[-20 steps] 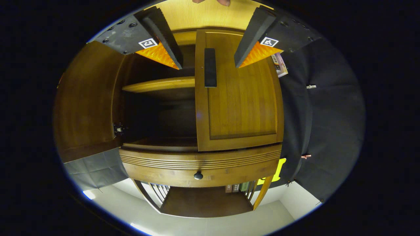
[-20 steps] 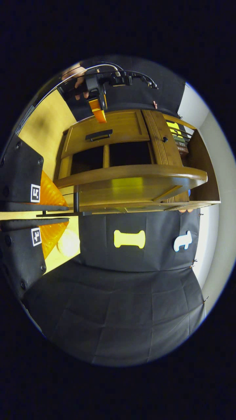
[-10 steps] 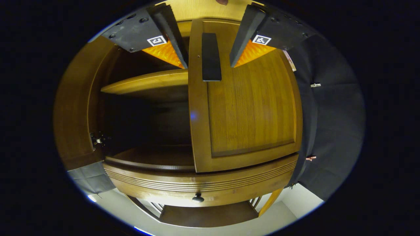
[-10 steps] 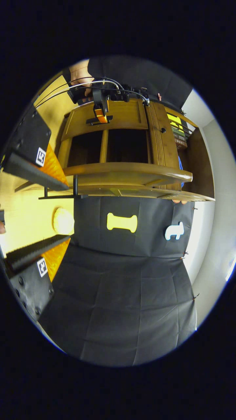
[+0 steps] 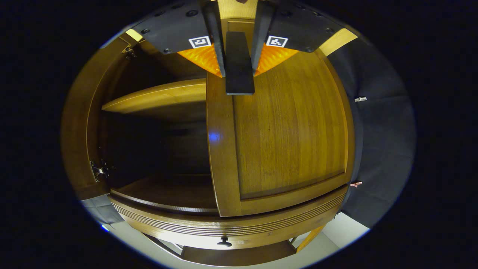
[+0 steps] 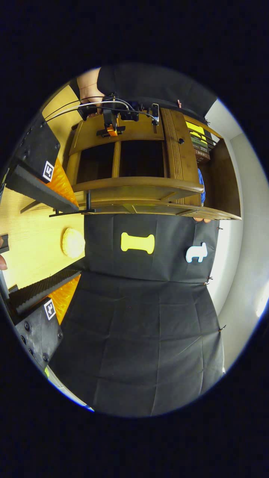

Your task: Open the right door of the double-door shoe cabinet with the right hand, and open the left door with the left hand.

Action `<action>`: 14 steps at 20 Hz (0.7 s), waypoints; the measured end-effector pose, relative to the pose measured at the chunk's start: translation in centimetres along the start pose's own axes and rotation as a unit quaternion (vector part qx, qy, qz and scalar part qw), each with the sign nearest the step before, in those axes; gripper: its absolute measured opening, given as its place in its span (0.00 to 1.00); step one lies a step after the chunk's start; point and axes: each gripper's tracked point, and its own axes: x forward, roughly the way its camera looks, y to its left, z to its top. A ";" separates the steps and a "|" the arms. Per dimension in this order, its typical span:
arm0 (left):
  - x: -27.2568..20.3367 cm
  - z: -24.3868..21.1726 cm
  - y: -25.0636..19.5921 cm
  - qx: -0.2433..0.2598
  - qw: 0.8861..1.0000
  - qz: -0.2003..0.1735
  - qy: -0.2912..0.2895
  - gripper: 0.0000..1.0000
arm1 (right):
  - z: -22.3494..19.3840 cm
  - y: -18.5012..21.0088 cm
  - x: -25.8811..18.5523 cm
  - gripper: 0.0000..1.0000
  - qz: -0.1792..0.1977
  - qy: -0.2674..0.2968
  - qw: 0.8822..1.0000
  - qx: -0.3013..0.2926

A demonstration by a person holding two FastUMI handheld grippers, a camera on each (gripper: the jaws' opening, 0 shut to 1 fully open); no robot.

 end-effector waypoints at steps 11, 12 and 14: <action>-5.4 -0.7 1.7 -0.024 0.999 -0.027 0.021 0.29 | 2.2 5.6 -3.1 0.98 0.031 -0.026 0.999 0.000; -6.4 -0.7 2.3 -0.024 0.999 -0.027 0.020 0.28 | 2.4 6.3 -3.2 0.98 0.036 -0.028 0.999 -0.001; -8.6 -1.1 3.2 -0.024 0.999 -0.024 0.019 0.29 | 2.6 7.6 -3.2 0.98 0.046 -0.028 0.999 0.002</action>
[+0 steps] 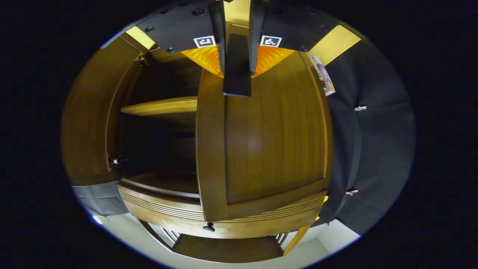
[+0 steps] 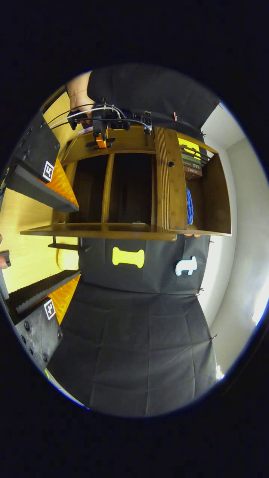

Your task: Open the right door of the double-door shoe cabinet with the right hand, and open the left door with the left hand.

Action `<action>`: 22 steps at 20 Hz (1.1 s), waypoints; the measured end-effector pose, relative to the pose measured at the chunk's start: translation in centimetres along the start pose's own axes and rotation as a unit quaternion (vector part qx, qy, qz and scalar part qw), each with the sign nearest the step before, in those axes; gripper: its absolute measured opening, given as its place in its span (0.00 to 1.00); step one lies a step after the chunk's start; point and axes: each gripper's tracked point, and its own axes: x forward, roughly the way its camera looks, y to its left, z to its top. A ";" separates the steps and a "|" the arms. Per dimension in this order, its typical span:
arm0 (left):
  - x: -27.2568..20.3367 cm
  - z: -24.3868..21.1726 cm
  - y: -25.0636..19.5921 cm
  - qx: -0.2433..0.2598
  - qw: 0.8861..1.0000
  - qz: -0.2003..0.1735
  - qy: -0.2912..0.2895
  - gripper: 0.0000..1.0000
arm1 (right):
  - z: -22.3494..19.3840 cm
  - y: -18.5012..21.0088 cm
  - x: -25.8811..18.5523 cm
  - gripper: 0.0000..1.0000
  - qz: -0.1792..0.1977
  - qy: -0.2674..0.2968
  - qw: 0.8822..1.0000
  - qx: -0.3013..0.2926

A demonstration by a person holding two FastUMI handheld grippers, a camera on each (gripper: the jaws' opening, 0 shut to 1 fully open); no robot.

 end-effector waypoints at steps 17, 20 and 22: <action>-10.5 -1.4 10.7 -0.010 1.000 0.029 -0.003 0.19 | 0.7 11.3 1.2 0.98 0.056 -0.007 0.998 0.014; -11.4 -1.5 12.6 -0.011 1.000 0.029 -0.007 0.17 | 0.7 12.8 1.2 0.98 0.057 -0.008 0.998 0.019; -11.8 -1.5 13.9 -0.005 1.000 0.031 -0.004 0.14 | 0.8 13.9 1.2 0.98 0.057 -0.010 0.998 0.022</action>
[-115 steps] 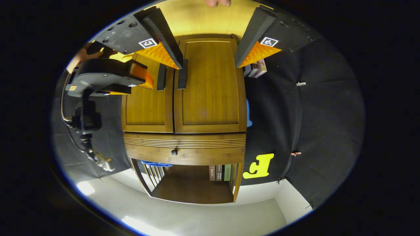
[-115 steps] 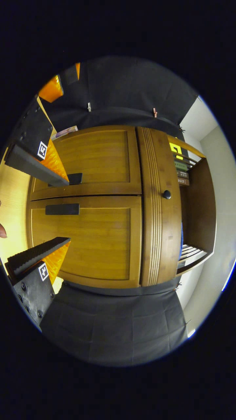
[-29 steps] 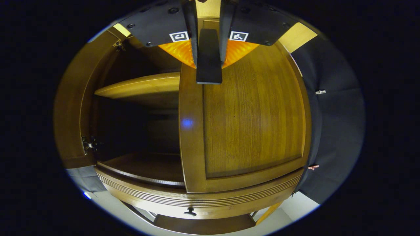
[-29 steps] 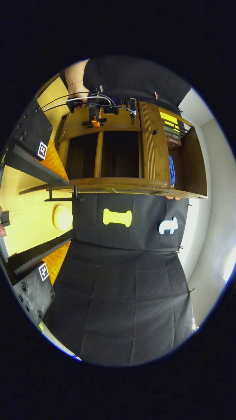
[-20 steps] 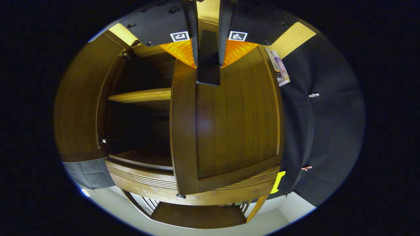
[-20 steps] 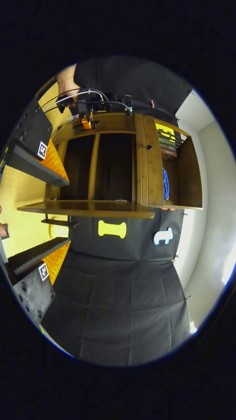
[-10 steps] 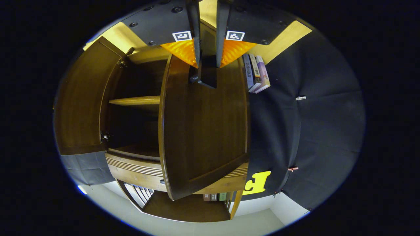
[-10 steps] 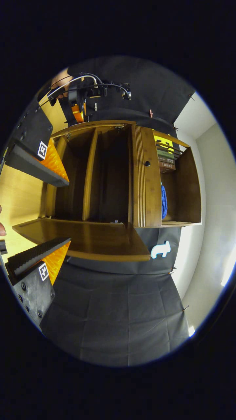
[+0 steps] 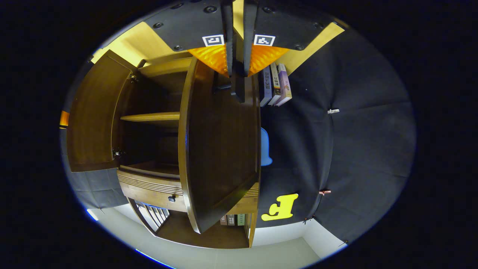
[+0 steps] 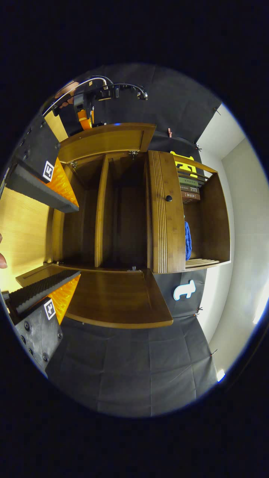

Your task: Open the right door of the double-door shoe cabinet with the right hand, and open the left door with the left hand.

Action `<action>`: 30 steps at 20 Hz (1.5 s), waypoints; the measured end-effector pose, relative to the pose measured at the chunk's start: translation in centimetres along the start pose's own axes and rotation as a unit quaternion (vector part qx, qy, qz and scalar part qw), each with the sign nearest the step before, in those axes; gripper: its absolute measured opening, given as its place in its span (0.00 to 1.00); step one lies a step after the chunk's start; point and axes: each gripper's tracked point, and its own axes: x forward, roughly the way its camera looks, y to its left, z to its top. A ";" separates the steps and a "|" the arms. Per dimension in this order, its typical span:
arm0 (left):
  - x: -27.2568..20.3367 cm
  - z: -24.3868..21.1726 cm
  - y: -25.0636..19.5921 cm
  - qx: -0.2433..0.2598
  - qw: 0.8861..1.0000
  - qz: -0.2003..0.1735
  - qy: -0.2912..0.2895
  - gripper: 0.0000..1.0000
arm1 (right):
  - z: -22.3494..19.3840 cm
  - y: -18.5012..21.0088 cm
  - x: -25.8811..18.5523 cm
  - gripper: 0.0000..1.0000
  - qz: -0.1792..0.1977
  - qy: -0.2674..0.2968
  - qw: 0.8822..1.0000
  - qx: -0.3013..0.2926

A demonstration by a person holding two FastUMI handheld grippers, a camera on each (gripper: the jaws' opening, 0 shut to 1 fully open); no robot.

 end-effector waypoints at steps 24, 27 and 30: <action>-3.8 -0.9 9.1 0.028 0.999 0.023 0.015 0.21 | -0.6 6.4 1.1 0.96 -0.003 0.007 1.000 -0.020; -5.4 -0.9 9.3 0.028 0.999 0.030 0.016 0.41 | -0.7 6.7 1.0 0.98 0.001 0.010 1.000 -0.019; -7.0 -0.5 9.1 0.024 0.999 0.035 0.012 0.73 | -0.5 7.0 0.9 0.98 0.005 0.007 1.000 -0.015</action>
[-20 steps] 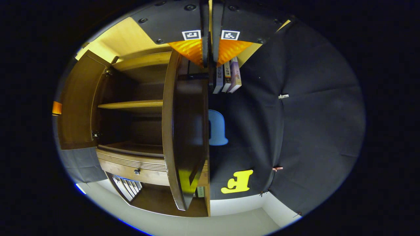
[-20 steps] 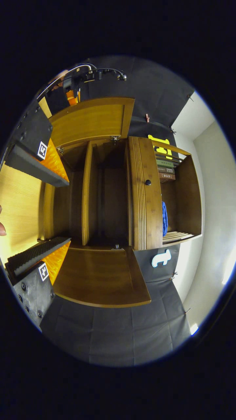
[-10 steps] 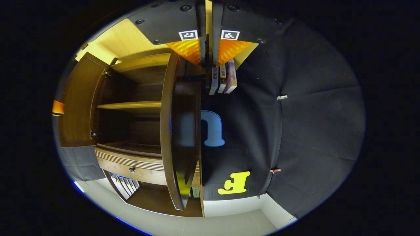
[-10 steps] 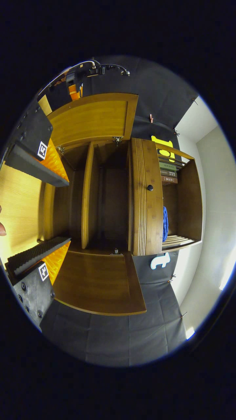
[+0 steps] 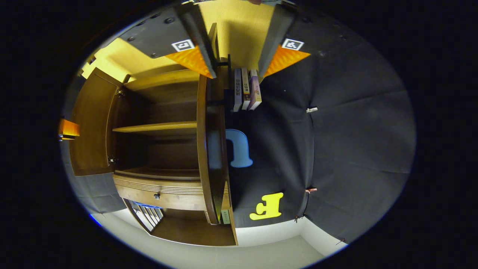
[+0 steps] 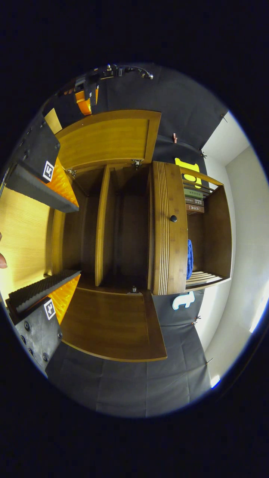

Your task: Open the right door of the double-door shoe cabinet with the right hand, and open the left door with the left hand.

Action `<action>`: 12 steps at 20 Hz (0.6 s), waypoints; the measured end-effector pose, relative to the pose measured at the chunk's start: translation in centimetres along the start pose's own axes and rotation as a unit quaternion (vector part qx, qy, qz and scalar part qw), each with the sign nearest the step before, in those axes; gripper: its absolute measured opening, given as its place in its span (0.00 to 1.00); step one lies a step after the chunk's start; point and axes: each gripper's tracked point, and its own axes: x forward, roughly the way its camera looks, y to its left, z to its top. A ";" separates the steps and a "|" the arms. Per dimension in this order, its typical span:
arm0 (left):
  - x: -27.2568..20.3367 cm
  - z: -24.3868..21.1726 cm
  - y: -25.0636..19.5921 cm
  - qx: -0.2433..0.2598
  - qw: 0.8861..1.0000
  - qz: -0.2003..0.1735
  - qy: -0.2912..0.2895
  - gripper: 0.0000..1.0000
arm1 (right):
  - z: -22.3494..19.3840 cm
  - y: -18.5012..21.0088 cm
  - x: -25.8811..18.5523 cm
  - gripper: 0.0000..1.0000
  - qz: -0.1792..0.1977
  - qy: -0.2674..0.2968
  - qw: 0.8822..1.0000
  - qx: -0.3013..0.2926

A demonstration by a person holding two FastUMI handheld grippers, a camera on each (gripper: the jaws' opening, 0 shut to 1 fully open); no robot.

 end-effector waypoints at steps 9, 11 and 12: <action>-2.6 2.1 -5.3 -0.019 0.999 -0.026 -0.029 0.94 | 1.0 -0.5 -0.3 0.98 0.003 -0.010 1.000 0.012; -2.7 2.4 -6.9 -0.021 0.999 -0.037 -0.030 0.95 | 1.2 -0.9 -0.3 0.98 0.000 -0.014 1.000 0.012; -2.6 2.8 -7.5 -0.020 0.998 -0.042 -0.033 0.95 | 1.2 -1.0 -0.2 0.98 -0.001 -0.015 1.000 0.011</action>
